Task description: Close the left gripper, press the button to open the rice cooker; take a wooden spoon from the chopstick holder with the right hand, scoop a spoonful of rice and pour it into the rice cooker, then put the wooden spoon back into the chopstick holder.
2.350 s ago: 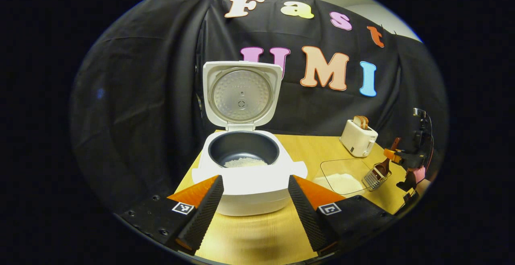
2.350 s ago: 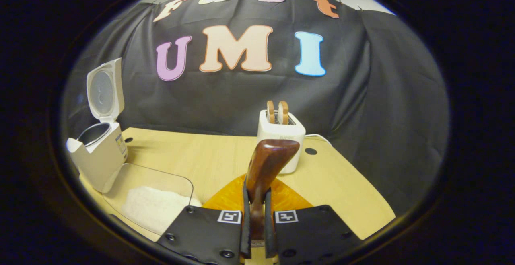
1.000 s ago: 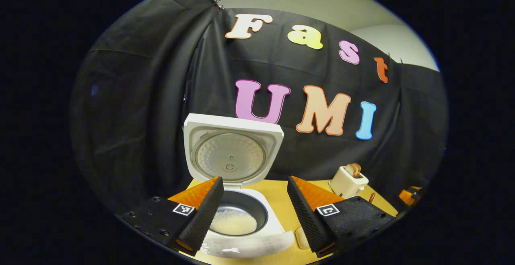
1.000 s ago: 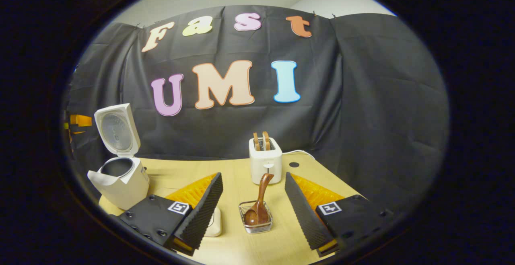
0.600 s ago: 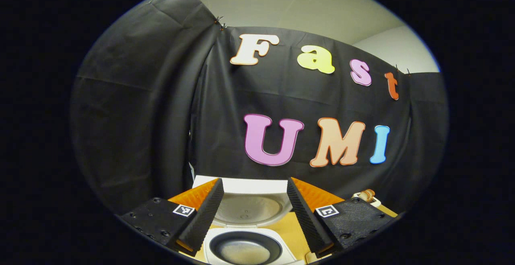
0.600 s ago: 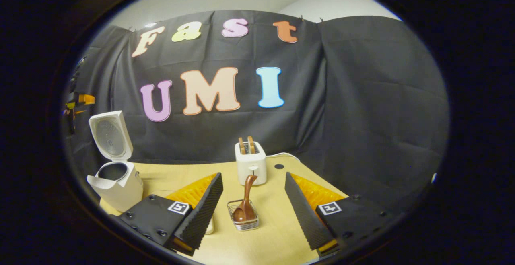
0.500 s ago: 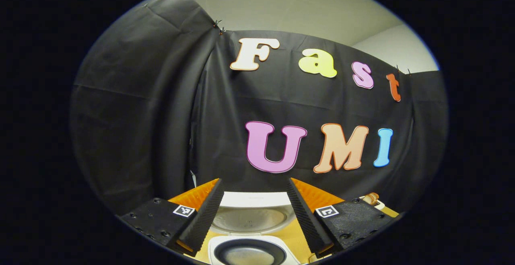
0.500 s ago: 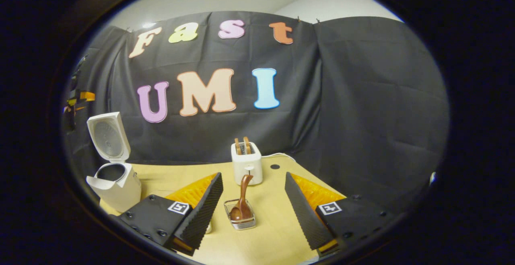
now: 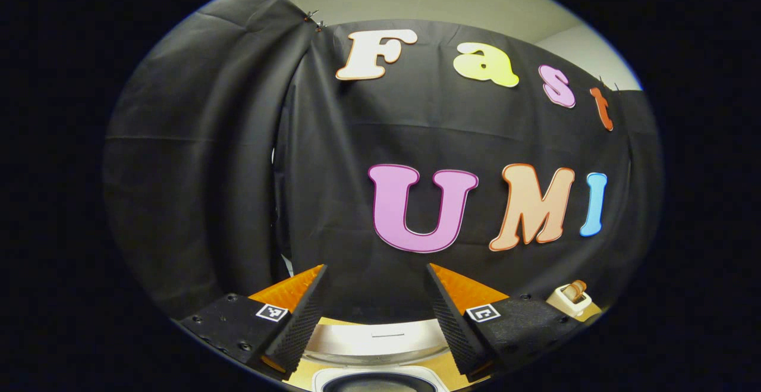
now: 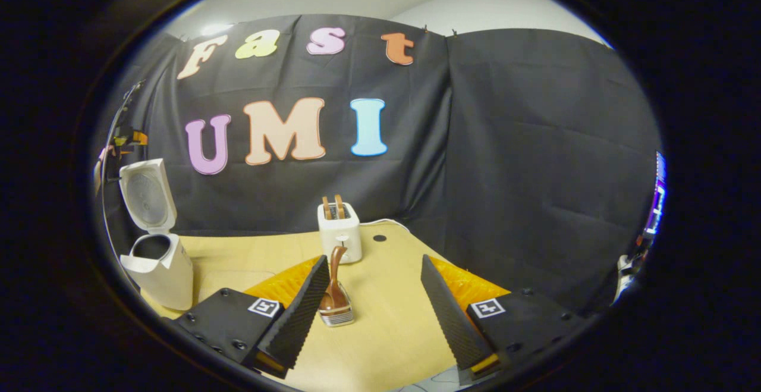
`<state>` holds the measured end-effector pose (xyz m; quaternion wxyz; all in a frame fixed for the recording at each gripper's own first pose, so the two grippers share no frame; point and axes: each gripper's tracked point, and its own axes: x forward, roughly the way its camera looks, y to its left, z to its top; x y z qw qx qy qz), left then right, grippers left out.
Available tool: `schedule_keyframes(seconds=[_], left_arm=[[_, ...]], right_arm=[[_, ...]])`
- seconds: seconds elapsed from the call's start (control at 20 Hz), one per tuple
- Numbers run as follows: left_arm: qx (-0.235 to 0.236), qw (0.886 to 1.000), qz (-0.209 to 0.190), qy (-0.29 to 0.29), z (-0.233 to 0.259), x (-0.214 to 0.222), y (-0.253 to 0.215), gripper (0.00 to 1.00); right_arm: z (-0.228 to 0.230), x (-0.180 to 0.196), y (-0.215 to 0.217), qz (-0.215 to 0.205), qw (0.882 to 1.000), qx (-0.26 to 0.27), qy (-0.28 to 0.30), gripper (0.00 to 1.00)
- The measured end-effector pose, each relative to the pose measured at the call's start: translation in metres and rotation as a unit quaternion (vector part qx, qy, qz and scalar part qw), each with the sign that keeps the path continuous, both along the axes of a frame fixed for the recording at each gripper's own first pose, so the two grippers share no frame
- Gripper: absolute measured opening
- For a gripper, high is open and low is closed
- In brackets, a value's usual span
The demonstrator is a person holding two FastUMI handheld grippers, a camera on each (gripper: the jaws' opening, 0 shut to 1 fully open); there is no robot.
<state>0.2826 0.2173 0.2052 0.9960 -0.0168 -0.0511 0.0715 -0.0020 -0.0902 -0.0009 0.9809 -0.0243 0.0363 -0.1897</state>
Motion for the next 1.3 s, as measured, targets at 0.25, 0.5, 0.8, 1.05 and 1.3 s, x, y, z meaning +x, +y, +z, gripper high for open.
schedule_keyframes(seconds=[0.25,0.5,0.8,1.05,1.3], left_arm=[[-0.031,0.999,0.023,0.026,-0.029,0.019,0.01,0.93],[-0.024,0.998,0.045,0.037,-0.041,0.02,0.014,0.9],[0.019,0.997,0.068,0.032,-0.048,0.004,0.009,0.94],[0.022,0.997,0.071,0.017,-0.057,-0.021,-0.001,0.95],[0.026,0.997,0.073,0.002,-0.082,-0.065,-0.015,0.9]], right_arm=[[0.0,-0.009,0.001,-0.006,1.0,0.0,0.003,0.96],[0.003,-0.004,-0.003,0.005,1.0,-0.011,0.008,0.94],[0.004,0.004,-0.008,0.021,1.0,-0.002,0.003,0.94],[0.005,0.005,-0.013,0.037,0.999,0.0,0.002,0.94],[0.006,0.014,-0.016,0.058,0.998,0.003,0.0,0.94]])
